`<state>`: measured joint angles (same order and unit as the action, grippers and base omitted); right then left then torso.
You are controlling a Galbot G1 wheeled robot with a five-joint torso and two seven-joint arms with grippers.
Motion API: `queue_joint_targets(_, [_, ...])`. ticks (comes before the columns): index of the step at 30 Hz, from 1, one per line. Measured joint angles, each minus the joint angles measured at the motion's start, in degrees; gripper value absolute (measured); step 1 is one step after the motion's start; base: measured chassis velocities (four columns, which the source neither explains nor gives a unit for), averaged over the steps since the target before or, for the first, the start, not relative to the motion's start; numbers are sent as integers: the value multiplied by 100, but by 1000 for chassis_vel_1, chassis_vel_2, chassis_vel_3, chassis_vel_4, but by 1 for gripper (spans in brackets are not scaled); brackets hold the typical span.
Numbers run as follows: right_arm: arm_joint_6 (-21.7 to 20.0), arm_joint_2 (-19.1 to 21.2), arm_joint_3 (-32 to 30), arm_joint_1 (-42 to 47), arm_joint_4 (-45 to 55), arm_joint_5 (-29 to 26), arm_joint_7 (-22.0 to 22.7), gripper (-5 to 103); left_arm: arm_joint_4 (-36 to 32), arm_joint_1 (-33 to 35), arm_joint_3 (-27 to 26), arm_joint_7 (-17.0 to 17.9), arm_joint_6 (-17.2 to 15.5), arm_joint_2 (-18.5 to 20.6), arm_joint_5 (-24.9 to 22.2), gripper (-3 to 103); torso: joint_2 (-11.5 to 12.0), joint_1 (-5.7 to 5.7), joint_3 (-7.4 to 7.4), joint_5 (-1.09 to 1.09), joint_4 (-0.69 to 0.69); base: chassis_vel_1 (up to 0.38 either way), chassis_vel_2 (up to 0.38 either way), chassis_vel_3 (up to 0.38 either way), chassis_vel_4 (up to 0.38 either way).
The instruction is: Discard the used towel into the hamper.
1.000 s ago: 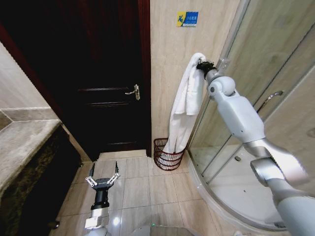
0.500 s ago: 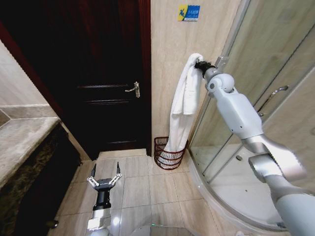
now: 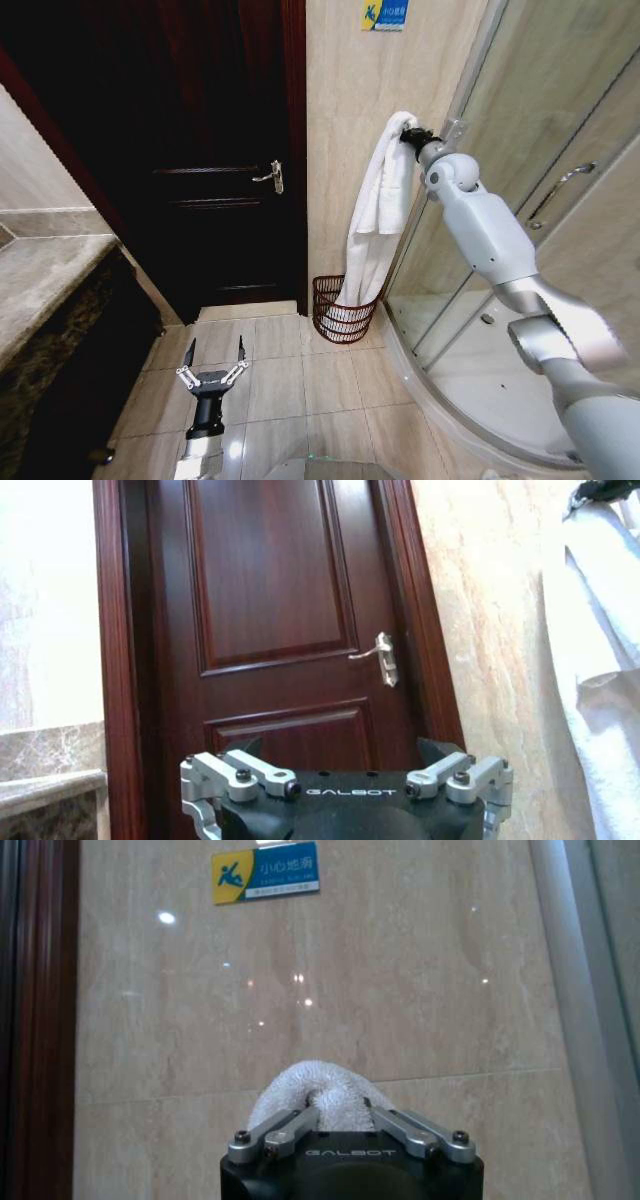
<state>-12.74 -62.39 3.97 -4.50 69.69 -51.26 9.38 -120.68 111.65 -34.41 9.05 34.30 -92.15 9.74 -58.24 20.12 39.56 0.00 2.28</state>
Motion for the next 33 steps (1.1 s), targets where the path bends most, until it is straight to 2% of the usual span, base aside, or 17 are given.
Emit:
queue_joint_targets(19, [64,-44,4,149,75,45,43,7,33,138,-4,1,133,1,5,100,486,-213,-275,0,-1,0,0,0,0])
queue_joint_targets(33, [75,-220,17,117,-84,164,41,7,145,245,-51,-7,232,31,-23,100,877,-387,-492,0,-1,0,0,0,0])
